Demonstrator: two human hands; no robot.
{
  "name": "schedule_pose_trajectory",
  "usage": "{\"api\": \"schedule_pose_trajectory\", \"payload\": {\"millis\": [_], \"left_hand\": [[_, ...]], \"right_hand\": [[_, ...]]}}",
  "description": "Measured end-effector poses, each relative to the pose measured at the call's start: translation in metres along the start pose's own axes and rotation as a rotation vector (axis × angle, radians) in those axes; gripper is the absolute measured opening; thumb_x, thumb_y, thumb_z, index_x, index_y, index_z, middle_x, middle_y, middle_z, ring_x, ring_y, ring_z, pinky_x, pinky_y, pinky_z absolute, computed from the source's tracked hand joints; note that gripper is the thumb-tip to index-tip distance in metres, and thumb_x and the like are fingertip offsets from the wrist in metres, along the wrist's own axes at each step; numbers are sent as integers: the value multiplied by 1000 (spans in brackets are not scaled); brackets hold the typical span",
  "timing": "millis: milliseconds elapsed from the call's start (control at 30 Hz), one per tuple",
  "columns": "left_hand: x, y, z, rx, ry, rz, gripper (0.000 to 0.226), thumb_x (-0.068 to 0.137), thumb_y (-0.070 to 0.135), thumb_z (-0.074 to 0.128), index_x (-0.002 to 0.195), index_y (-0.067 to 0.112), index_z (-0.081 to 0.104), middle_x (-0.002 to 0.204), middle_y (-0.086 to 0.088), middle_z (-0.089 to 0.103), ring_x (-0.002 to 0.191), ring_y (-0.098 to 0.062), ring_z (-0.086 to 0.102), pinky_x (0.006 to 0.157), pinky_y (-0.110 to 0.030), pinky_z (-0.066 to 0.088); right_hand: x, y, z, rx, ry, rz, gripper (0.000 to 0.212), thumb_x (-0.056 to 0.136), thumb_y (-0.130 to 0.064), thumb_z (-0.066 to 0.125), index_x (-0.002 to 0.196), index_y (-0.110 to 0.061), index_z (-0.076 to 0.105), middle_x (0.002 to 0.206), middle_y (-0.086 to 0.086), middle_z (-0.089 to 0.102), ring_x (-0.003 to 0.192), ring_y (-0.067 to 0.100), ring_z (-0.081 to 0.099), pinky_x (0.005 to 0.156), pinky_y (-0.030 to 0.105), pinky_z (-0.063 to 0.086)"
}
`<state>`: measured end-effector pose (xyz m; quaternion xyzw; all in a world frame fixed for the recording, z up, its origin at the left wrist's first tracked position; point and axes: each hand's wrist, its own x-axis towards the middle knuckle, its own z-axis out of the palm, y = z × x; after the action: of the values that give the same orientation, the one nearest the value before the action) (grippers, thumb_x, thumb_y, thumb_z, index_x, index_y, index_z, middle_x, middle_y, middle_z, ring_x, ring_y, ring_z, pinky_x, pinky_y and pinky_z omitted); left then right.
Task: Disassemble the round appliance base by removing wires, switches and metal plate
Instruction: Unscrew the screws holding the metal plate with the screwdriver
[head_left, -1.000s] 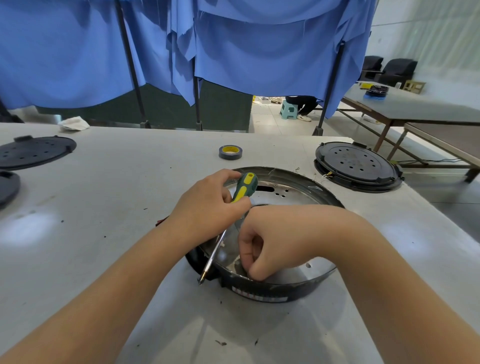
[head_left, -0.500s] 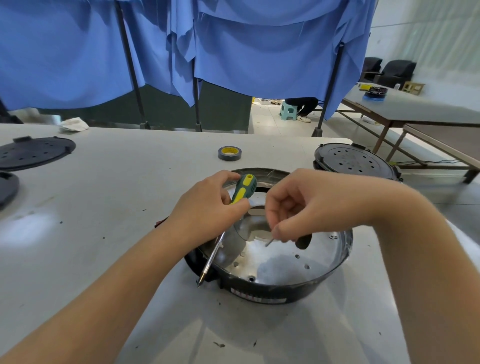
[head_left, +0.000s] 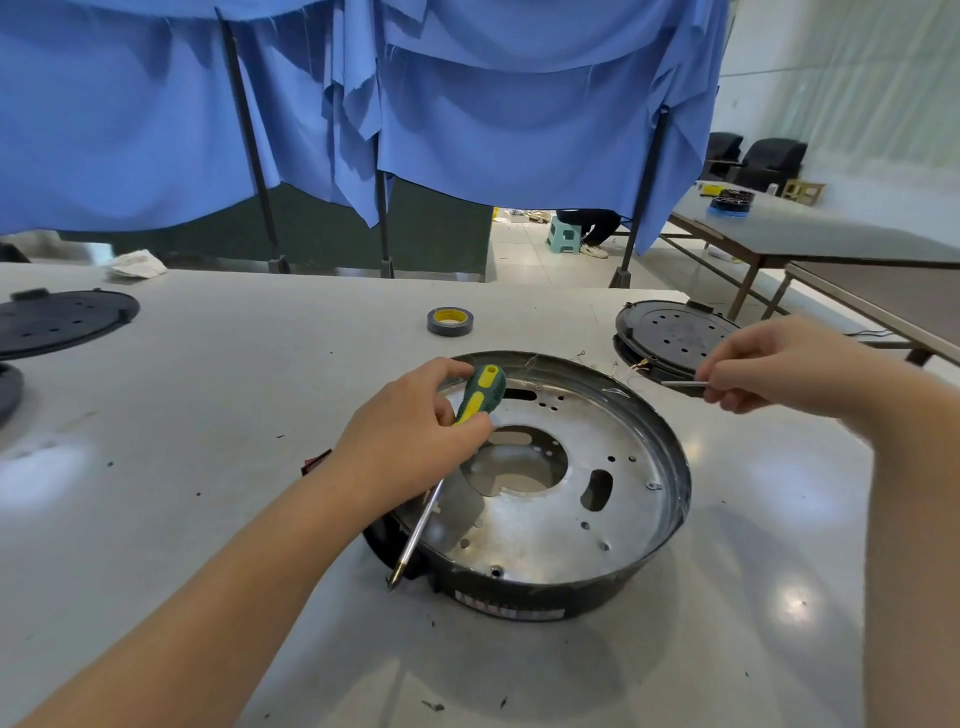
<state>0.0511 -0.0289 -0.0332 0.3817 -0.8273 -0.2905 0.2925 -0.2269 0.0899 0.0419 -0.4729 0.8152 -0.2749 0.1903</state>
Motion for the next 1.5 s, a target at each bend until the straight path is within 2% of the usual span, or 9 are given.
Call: {"api": "schedule_pose_trajectory", "payload": {"millis": [467, 600, 733, 900, 1067, 1167, 1267, 1400, 1500], "left_hand": [[-1, 2, 0, 2, -1, -21, 46, 84, 34, 62, 128, 31, 51, 48, 10, 54, 64, -19, 64, 68, -38, 53], [-1, 2, 0, 4, 5, -17, 46, 84, 35, 62, 129, 31, 51, 48, 10, 55, 58, -13, 59, 62, -33, 49], [0, 1, 0, -2, 6, -15, 47, 84, 36, 62, 129, 32, 51, 48, 11, 56, 51, -5, 52, 59, -29, 45], [1, 0, -1, -43, 5, -24, 46, 84, 33, 63, 128, 32, 51, 53, 7, 62, 50, -3, 53, 62, -30, 49], [2, 3, -5, -200, 15, -47, 40, 87, 23, 64, 126, 26, 55, 50, 5, 62, 47, -2, 57, 59, -25, 48], [0, 11, -7, -296, 32, -44, 36, 88, 20, 65, 123, 24, 57, 50, 2, 61, 46, -3, 56, 50, -19, 49], [-4, 22, -9, -342, 58, 10, 34, 88, 21, 66, 120, 28, 57, 58, -13, 63, 49, -10, 55, 50, -20, 51], [-11, 35, -12, -357, 67, 77, 35, 85, 31, 65, 118, 32, 54, 64, -17, 65, 53, -16, 57, 56, -33, 53], [-14, 41, -11, -348, 67, 77, 46, 87, 35, 65, 130, 30, 47, 65, -10, 68, 54, -10, 61, 57, -26, 50]], "right_hand": [[47, 53, 41, -31, -50, 221, 14, 88, -5, 60, 80, -2, 71, 62, 5, 71, 54, 13, 62, 59, 26, 56], [47, 58, 46, -55, -83, 268, 13, 87, -4, 59, 84, 1, 70, 76, 16, 73, 59, 19, 63, 66, 30, 59], [44, 60, 46, -104, -116, 314, 8, 85, -6, 64, 83, -1, 70, 64, 9, 67, 55, 18, 60, 57, 24, 56], [41, 47, 38, -52, -16, 142, 9, 91, -11, 60, 85, -8, 66, 83, 8, 67, 71, 17, 60, 59, 24, 48], [25, -5, 34, 129, 105, -103, 11, 92, -21, 61, 85, -15, 67, 71, 0, 67, 59, 7, 62, 53, 19, 47], [12, -43, 53, 200, -37, -158, 22, 92, -35, 60, 101, -14, 62, 70, -1, 70, 54, 3, 65, 50, 16, 50], [-2, -70, 79, 373, -264, -101, 45, 89, -49, 58, 122, -22, 44, 78, 7, 74, 64, 18, 73, 55, 25, 56], [-12, -86, 94, 561, -383, -122, 41, 91, -47, 57, 114, -13, 56, 73, 4, 74, 67, 21, 73, 63, 28, 59], [-12, -89, 95, 674, -347, -159, 24, 95, -34, 57, 101, -11, 61, 66, 1, 70, 61, 16, 70, 65, 29, 58]]}}
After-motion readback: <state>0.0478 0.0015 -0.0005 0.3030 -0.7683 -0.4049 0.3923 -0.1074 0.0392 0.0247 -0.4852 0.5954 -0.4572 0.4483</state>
